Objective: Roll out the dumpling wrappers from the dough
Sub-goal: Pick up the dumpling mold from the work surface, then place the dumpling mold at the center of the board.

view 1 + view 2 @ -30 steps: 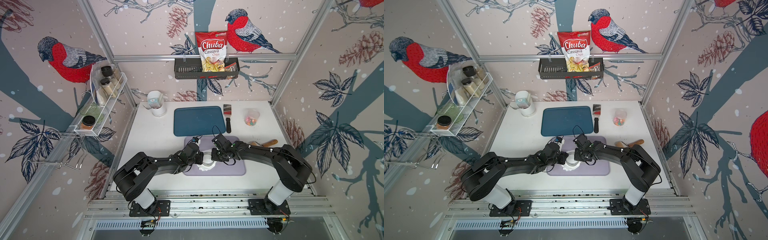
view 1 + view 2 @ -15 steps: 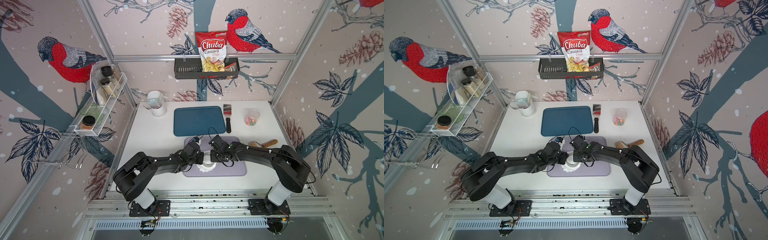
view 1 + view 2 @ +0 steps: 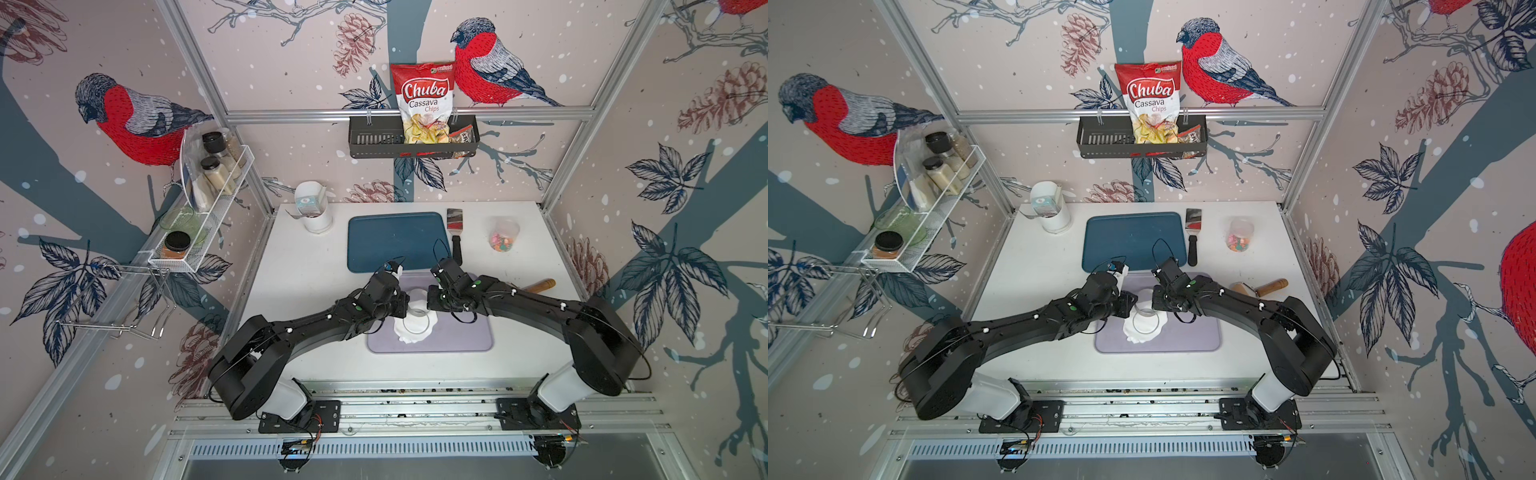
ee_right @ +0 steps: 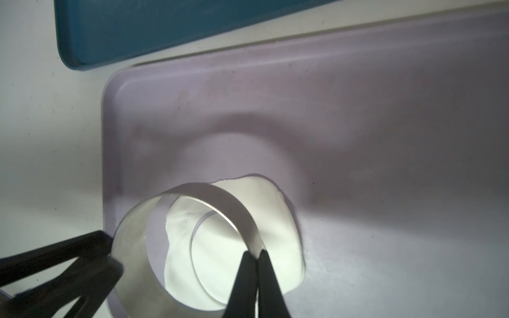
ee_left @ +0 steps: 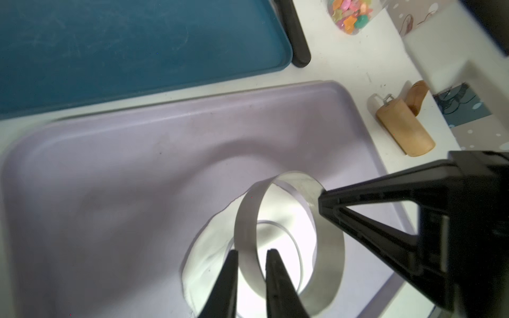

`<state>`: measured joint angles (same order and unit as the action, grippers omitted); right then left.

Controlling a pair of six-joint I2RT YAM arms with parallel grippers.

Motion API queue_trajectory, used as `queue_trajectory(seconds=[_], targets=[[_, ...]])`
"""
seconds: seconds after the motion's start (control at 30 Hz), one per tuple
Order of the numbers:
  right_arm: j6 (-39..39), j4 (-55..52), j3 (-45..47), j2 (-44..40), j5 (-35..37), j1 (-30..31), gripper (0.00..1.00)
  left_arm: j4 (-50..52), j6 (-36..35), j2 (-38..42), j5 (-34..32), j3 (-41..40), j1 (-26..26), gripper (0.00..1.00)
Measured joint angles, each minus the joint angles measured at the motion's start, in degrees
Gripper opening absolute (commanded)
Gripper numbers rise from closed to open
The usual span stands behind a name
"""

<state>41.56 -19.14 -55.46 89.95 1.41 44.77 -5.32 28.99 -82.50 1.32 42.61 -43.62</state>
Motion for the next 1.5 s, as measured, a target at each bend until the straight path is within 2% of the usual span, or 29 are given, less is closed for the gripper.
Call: queue_trajectory(seconds=[0.2, 0.37, 0.53, 0.7, 0.83, 1.23, 1.5], targets=[[-0.44, -0.94, 0.76, -1.18, 3.39, -1.86, 0.0, 2.75, -0.87, 5.35, -0.04, 0.87, 0.63, 0.28], [-0.66, -3.78, 4.35, -6.51, 6.03, -7.89, 0.0, 1.31, -0.98, 10.86, -1.81, -2.4, 0.94, 0.31], [-0.63, -7.45, 9.55, -14.6, 8.28, -18.51, 0.0, -1.53, -0.94, 15.3, -4.48, -8.02, 1.84, 0.36], [-0.7, -10.25, 15.45, -23.04, 10.01, -30.16, 0.0, -4.55, -0.87, 16.81, -5.99, -11.82, 2.23, 0.36], [-1.16, -11.34, 19.78, -25.14, 9.92, -38.64, 0.0, -6.14, -0.87, 16.81, -6.49, -13.35, 2.56, 0.36], [-1.2, -6.71, 23.06, -21.79, 8.92, -42.53, 0.0, -8.11, -0.61, 16.85, -7.52, -15.26, 2.82, 0.36], [-0.9, -4.92, 23.63, -20.48, 8.68, -39.21, 0.0, -8.17, -0.46, 16.0, -7.52, -15.13, 2.97, 0.36]])
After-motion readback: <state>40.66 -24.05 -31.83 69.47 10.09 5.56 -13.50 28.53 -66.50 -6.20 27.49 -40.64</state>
